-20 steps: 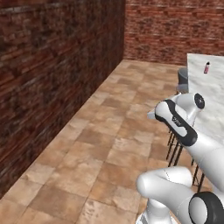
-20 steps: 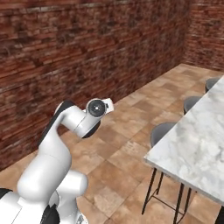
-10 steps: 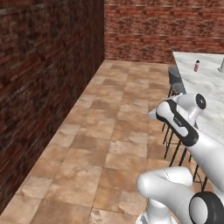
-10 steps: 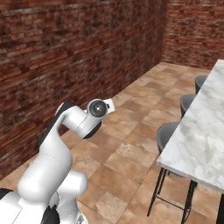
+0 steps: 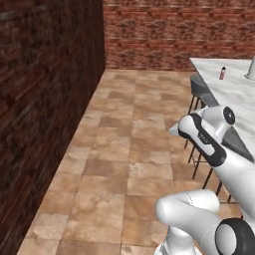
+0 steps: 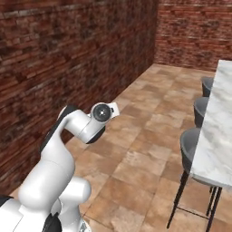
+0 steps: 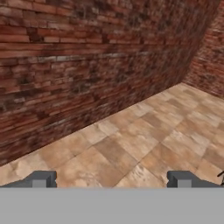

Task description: Place the large bottle from the dining counter next to the other large bottle outside the sink, and place the small bottle from the dining counter next to the other small bottle inside the sink.

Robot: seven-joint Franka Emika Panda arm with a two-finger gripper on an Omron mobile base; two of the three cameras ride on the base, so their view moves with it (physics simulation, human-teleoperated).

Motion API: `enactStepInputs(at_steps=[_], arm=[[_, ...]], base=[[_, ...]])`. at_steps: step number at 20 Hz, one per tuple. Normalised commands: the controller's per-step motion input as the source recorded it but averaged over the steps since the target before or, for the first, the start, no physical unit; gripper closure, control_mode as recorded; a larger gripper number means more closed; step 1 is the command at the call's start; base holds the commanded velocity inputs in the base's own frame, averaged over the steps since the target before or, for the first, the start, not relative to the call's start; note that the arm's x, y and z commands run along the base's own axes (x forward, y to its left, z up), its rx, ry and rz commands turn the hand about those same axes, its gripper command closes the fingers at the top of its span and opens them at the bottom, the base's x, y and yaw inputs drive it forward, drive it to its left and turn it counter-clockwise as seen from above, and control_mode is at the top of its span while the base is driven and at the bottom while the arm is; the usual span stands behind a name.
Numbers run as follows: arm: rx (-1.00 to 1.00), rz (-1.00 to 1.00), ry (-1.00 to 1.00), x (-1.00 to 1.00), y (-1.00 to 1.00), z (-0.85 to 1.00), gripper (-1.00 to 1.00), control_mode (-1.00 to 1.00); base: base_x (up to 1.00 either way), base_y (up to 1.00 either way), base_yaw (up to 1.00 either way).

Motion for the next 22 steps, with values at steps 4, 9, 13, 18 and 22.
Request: enactStepInputs(at_steps=[4,9,13,18,22], arm=[[0.0,0.0,0.0,0.0,0.0,0.0,-1.0,1.0],[0.0,0.0,0.0,0.0,0.0,0.0,-1.0,1.0],[0.0,0.0,0.0,0.0,0.0,0.0,-1.0,1.0],[0.0,0.0,0.0,0.0,0.0,0.0,-1.0,1.0],[0.0,0.0,0.0,0.0,0.0,0.0,-1.0,1.0]], base=[[0.36,0.48,-0.2],[0.46,0.34,-0.17],[0.52,0.22,-0.13],[0.52,0.15,-0.11],[0.51,0.17,-0.1]])
